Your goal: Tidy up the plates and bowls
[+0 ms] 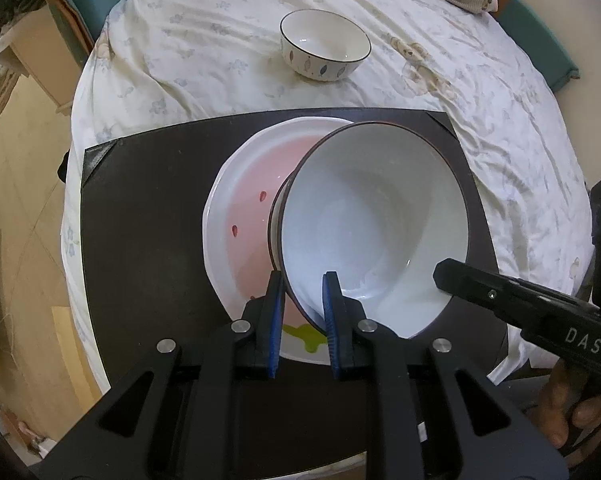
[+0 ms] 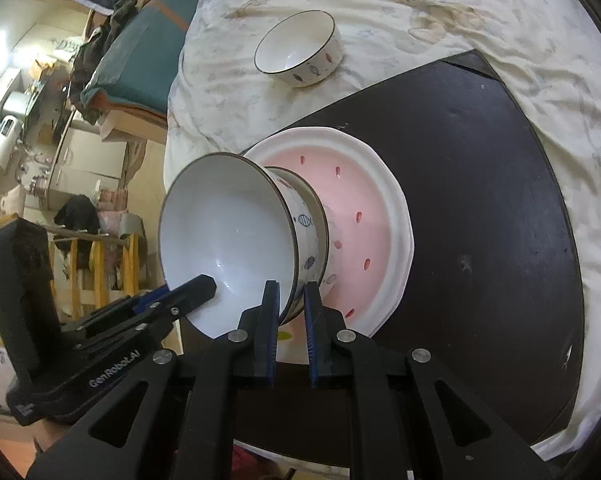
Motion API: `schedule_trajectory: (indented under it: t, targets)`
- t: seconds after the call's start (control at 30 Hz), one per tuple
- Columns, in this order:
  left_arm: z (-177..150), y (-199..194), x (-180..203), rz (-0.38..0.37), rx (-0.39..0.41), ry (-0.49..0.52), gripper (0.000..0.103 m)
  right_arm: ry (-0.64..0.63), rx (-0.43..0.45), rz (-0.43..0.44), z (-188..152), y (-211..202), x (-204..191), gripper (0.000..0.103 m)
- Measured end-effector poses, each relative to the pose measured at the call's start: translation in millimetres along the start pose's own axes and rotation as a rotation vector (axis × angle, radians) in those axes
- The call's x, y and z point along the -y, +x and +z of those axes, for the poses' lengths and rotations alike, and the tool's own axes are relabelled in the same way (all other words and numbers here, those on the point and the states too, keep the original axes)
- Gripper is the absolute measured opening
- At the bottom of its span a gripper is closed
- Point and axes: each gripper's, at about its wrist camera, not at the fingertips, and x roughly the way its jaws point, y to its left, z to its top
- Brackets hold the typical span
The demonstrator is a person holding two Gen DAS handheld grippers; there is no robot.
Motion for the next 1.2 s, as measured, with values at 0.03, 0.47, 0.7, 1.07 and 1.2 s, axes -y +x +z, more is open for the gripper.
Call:
schedule_trajectory:
  t: [0.03,0.47,0.7,1.07,1.2]
  targets:
    - [0,0,0,-0.001,0.0,-0.004,0.016,0.004,0.0,0.001,0,0,1,0.014]
    - [2,0,-4,-0.023,0.003,-0.026,0.016,0.015,-0.004,-0.011,5,4,3,0.016]
    - [-1,-5,-4,-0.017,0.016,-0.028,0.017,-0.009,0.01,-0.008,5,0,1,0.016]
    - [-1,-6,-2,-0.008,0.028,-0.013,0.017,-0.048,0.036,-0.03,8,-4,-5,0.015]
    - [0,-6,1,0.015,0.036,0.01,0.018,-0.027,0.024,-0.019,10,-3,-3,0.016]
